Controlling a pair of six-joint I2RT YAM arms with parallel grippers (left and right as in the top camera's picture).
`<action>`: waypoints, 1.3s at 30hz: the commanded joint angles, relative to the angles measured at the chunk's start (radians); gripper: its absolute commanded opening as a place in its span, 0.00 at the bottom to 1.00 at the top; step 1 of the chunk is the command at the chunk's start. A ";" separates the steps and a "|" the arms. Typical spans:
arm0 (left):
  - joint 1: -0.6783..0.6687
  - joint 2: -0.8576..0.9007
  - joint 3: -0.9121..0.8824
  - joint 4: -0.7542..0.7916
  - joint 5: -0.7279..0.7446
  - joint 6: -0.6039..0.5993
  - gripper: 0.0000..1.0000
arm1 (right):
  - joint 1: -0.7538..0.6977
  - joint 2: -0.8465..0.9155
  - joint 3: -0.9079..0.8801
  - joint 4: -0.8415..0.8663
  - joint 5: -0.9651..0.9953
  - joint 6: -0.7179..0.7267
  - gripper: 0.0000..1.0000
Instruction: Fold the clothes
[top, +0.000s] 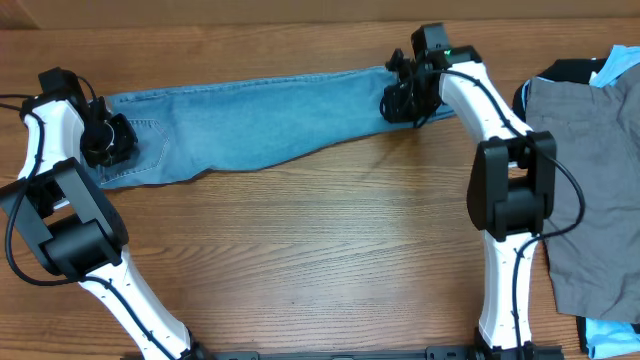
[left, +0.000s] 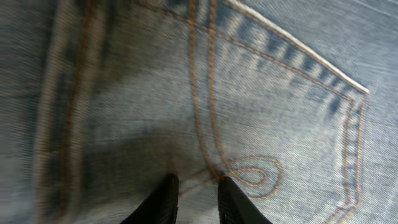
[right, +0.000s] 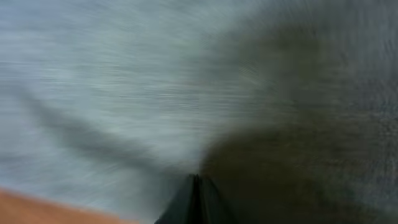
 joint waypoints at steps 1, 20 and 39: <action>-0.006 -0.008 -0.011 0.005 -0.097 0.027 0.25 | -0.029 0.020 0.008 0.013 0.090 0.009 0.04; 0.013 -0.008 0.352 -0.185 -0.077 0.078 0.16 | -0.179 -0.020 0.031 -0.033 0.308 0.072 0.04; 0.031 -0.008 0.425 -0.325 -0.089 0.020 0.53 | -0.435 -0.078 0.100 -0.058 0.061 0.127 0.79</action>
